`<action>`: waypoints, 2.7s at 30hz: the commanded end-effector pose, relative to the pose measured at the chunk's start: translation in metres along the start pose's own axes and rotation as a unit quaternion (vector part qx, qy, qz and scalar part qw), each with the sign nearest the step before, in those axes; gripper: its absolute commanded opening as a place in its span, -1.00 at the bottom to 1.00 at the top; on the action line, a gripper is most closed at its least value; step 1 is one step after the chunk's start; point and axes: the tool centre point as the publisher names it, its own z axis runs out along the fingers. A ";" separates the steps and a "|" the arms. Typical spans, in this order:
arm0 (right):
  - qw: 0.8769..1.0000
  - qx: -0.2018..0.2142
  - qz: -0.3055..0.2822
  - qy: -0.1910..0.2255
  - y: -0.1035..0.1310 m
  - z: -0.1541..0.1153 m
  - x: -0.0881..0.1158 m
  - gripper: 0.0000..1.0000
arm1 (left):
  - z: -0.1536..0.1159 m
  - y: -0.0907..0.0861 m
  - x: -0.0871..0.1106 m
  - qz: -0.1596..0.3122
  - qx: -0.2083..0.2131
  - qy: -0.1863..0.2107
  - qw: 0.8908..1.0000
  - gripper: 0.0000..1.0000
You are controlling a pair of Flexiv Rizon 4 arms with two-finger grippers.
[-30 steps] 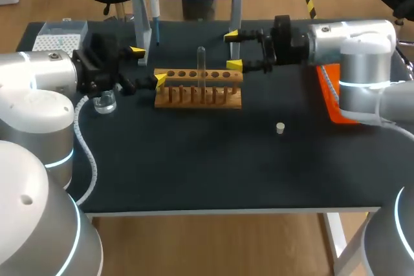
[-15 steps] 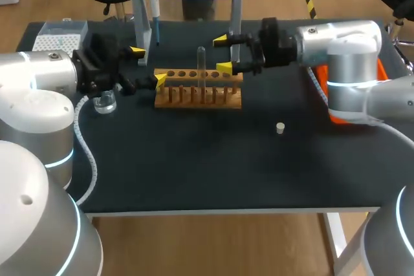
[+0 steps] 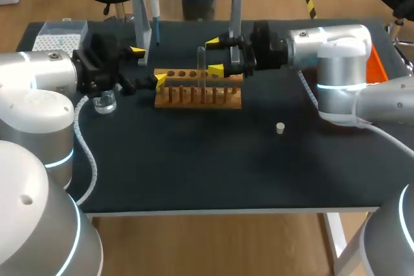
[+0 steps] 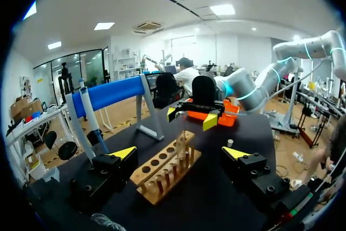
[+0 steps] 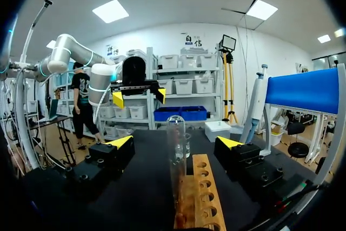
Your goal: Invert the test tube, pick up the pipette, mount the tip to pipette, aspirate from beaker and dispense into the tube, eject the tip, return the pipette, and cap with the stopper.
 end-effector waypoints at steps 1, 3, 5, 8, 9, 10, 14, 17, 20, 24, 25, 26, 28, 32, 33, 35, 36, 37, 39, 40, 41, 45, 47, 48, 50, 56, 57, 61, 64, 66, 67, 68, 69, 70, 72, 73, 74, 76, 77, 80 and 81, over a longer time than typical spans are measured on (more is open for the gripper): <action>1.000 -0.003 -0.004 0.004 -0.004 0.008 -0.005 1.00 | 0.000 0.003 0.001 0.001 0.005 -0.001 1.000 1.00; 1.000 -0.003 -0.005 0.005 -0.005 0.011 -0.004 1.00 | 0.000 0.003 0.001 0.001 0.005 -0.001 1.000 1.00; 1.000 -0.009 -0.004 0.009 -0.005 0.012 -0.004 1.00 | 0.000 0.003 0.001 0.001 0.005 -0.001 1.000 1.00; 1.000 -0.012 -0.004 0.014 -0.006 0.016 -0.005 1.00 | 0.000 0.003 0.001 0.001 0.005 -0.001 1.000 1.00; 1.000 -0.012 -0.005 0.016 -0.006 0.017 -0.005 1.00 | 0.000 0.003 0.001 0.001 0.005 -0.001 1.000 1.00; 1.000 -0.013 -0.005 0.018 -0.006 0.018 -0.005 1.00 | 0.000 0.003 0.001 0.001 0.005 -0.001 1.000 1.00; 0.999 -0.013 -0.008 0.030 -0.006 0.021 -0.005 1.00 | 0.000 0.003 0.001 0.001 0.005 -0.001 1.000 1.00; 0.999 -0.013 -0.009 0.034 -0.007 0.022 -0.005 1.00 | 0.000 0.003 0.001 0.001 0.005 -0.001 1.000 1.00; 0.999 -0.013 -0.008 0.035 -0.008 0.024 -0.005 1.00 | 0.000 0.003 0.001 0.001 0.005 -0.001 1.000 1.00; 0.999 -0.010 -0.009 0.038 -0.009 0.027 -0.005 1.00 | 0.000 0.003 0.001 0.001 0.005 -0.001 1.000 1.00; 0.999 -0.009 -0.010 0.039 -0.010 0.027 -0.005 1.00 | 0.000 0.003 0.001 0.001 0.005 -0.001 1.000 1.00; 0.999 -0.009 -0.009 0.039 -0.010 0.027 -0.005 1.00 | 0.000 0.003 0.001 0.001 0.005 -0.001 1.000 1.00; 0.999 -0.008 -0.009 0.038 -0.010 0.028 -0.006 0.94 | 0.000 0.003 0.001 0.001 0.005 -0.001 1.000 1.00; 0.999 -0.009 -0.007 0.035 -0.010 0.029 -0.007 0.68 | 0.000 0.003 0.001 0.001 0.005 -0.001 1.000 1.00; 0.999 -0.009 -0.007 0.034 -0.010 0.030 -0.007 0.62 | 0.000 0.003 0.001 0.001 0.005 -0.001 1.000 1.00; 0.999 -0.010 -0.006 0.033 -0.009 0.030 -0.007 0.52 | 0.000 0.003 0.001 0.001 0.005 -0.001 1.000 1.00; 0.999 -0.010 -0.006 0.033 -0.009 0.030 -0.007 0.47 | 0.000 0.003 0.001 0.001 0.005 -0.001 1.000 1.00; 0.999 -0.010 -0.006 0.033 -0.009 0.031 -0.006 0.39 | 0.000 0.003 0.001 0.001 0.005 -0.001 1.000 1.00; 0.999 -0.010 -0.006 0.032 -0.009 0.031 -0.006 0.29 | 0.000 0.003 0.001 0.001 0.005 -0.001 1.000 1.00; 0.999 -0.010 -0.007 0.032 -0.009 0.032 -0.005 0.24 | 0.000 0.003 0.001 0.001 0.005 -0.001 1.000 1.00; 0.999 -0.010 -0.008 0.032 -0.009 0.032 -0.005 0.22 | 0.000 0.003 0.001 0.001 0.005 -0.001 1.000 1.00; 0.999 -0.006 -0.013 0.031 -0.009 0.032 -0.003 0.00 | 0.000 0.003 0.001 0.001 0.005 -0.001 1.000 1.00; 0.999 -0.005 -0.016 0.031 -0.009 0.032 -0.003 -0.04 | 0.000 0.003 0.001 0.001 0.005 -0.001 1.000 1.00; 0.999 -0.005 -0.016 0.030 -0.009 0.032 -0.003 -0.06 | 0.000 0.003 0.001 0.001 0.005 -0.001 1.000 1.00; 0.999 -0.005 -0.016 0.030 -0.009 0.032 -0.003 -0.18 | 0.000 0.003 0.001 0.001 0.005 -0.001 1.000 1.00; 0.999 -0.002 -0.017 0.027 -0.009 0.032 -0.003 -0.69 | 0.000 0.003 0.001 0.001 0.005 -0.001 1.000 1.00; 0.999 -0.002 -0.017 0.027 -0.009 0.032 -0.003 -0.96 | 0.000 0.003 0.001 0.001 0.005 -0.001 1.000 1.00; 1.000 -0.001 -0.017 0.026 -0.008 0.031 -0.003 -1.00 | 0.000 0.003 0.001 0.001 0.005 -0.001 1.000 1.00; 1.000 -0.001 -0.016 0.025 -0.007 0.031 -0.003 -1.00 | 0.000 0.003 0.001 0.001 0.005 -0.001 1.000 1.00; 1.000 -0.002 -0.016 0.025 -0.006 0.031 -0.003 -1.00 | 0.000 0.003 0.001 0.001 0.005 -0.001 1.000 1.00; 1.000 -0.002 -0.016 0.025 -0.005 0.031 -0.003 -1.00 | 0.000 0.003 0.001 0.001 0.005 -0.001 1.000 1.00; 1.000 -0.002 -0.015 0.025 -0.005 0.031 -0.002 -1.00 | 0.000 0.003 0.001 0.001 0.005 -0.001 1.000 1.00; 1.000 -0.002 -0.014 0.025 -0.004 0.031 -0.002 -1.00 | 0.000 0.003 0.001 0.001 0.005 -0.001 1.000 1.00; 1.000 -0.003 -0.012 0.025 -0.004 0.031 -0.002 -1.00 | 0.000 0.003 0.001 0.001 0.005 -0.001 1.000 1.00; 1.000 -0.003 -0.011 0.025 -0.003 0.031 -0.001 -1.00 | 0.000 0.003 0.001 0.001 0.005 -0.001 1.000 1.00; 1.000 -0.002 -0.011 0.025 -0.002 0.031 -0.001 -1.00 | 0.000 0.003 0.001 0.001 0.005 -0.001 1.000 1.00; 1.000 -0.002 -0.011 0.024 -0.001 0.031 0.000 -1.00 | 0.000 0.003 0.001 0.001 0.005 -0.001 1.000 1.00; 1.000 -0.003 -0.010 0.023 0.001 0.030 0.000 -1.00 | 0.000 0.003 0.001 0.001 0.005 -0.001 1.000 1.00; 1.000 -0.003 -0.009 0.022 0.001 0.030 0.000 -1.00 | 0.000 0.003 0.001 0.001 0.005 -0.001 1.000 1.00; 1.000 -0.004 -0.007 0.020 0.003 0.030 0.000 -1.00 | 0.000 0.003 0.001 0.001 0.005 -0.001 1.000 1.00; 1.000 -0.005 -0.006 0.019 0.004 0.029 0.000 -1.00 | 0.000 0.003 0.001 0.001 0.005 -0.001 1.000 1.00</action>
